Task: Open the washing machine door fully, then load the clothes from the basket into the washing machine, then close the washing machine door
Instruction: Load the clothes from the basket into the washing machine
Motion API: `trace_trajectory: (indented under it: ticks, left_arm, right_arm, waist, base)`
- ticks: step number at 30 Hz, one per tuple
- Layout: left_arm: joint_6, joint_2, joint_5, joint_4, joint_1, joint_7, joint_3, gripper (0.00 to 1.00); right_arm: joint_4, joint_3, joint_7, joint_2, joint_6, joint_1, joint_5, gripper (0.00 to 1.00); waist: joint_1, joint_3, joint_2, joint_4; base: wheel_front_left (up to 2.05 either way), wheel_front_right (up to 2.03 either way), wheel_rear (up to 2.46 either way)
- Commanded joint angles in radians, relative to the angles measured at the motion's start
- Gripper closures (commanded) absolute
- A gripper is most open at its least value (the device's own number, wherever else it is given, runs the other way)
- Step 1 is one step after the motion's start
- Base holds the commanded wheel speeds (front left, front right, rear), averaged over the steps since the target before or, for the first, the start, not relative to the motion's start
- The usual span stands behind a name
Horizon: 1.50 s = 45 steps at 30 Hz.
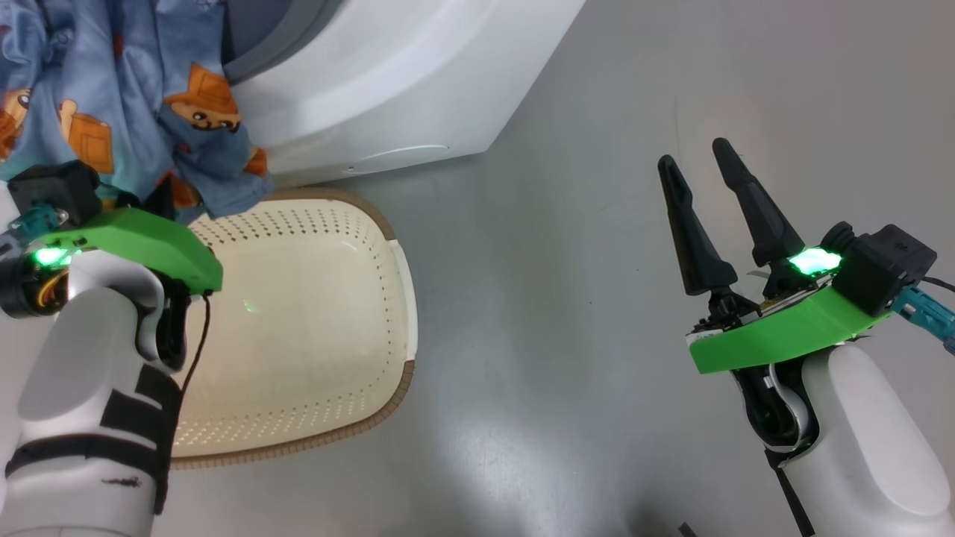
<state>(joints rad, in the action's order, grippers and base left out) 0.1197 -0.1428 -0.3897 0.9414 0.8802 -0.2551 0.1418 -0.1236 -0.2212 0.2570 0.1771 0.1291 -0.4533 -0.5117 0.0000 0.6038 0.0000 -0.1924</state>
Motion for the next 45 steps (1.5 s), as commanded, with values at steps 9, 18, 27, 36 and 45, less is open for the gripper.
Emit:
trace_trajectory:
  ticks: [9, 18, 27, 36, 45]
  left_arm:
    - [0.008, -0.04, 0.069, -0.302, -0.137, -0.007, -0.047, 1.0]
    - [-0.013, -0.035, 0.104, -0.534, -0.18, -0.007, -0.073, 1.0]
    - [-0.029, -0.081, 0.105, -0.384, 0.072, 0.089, -0.077, 1.0]
    - [-0.018, -0.121, 0.151, -0.09, 0.401, 0.101, -0.026, 1.0]
    - [-0.027, -0.163, 0.198, 0.039, 0.567, -0.002, -0.003, 1.0]
  right_arm:
    - [0.021, -0.016, 0.005, -0.008, 0.002, 0.025, -0.003, 0.0]
    - [0.016, -0.017, 0.005, -0.001, 0.002, 0.038, -0.005, 0.0]
    - [0.023, -0.033, 0.005, 0.002, 0.002, 0.023, -0.008, 0.0]
    - [0.025, -0.048, 0.005, -0.02, 0.002, -0.002, -0.008, 0.0]
    - [0.026, -0.055, 0.005, -0.037, 0.002, -0.008, -0.009, 0.0]
  waist:
    - [0.0, -0.02, 0.0, 0.011]
    - [0.0, -0.037, 0.0, 0.015]
    - [0.0, -0.002, 0.0, -0.011]
    - [0.0, 0.068, 0.0, -0.09]
    - [0.0, 0.089, 0.0, -0.156]
  base:
    - [0.0, 0.0, 0.0]
    - [0.0, 0.0, 0.0]
    - [0.0, 0.0, 0.0]
    - [0.0, 0.0, 0.0]
    - [0.0, 0.0, 0.0]
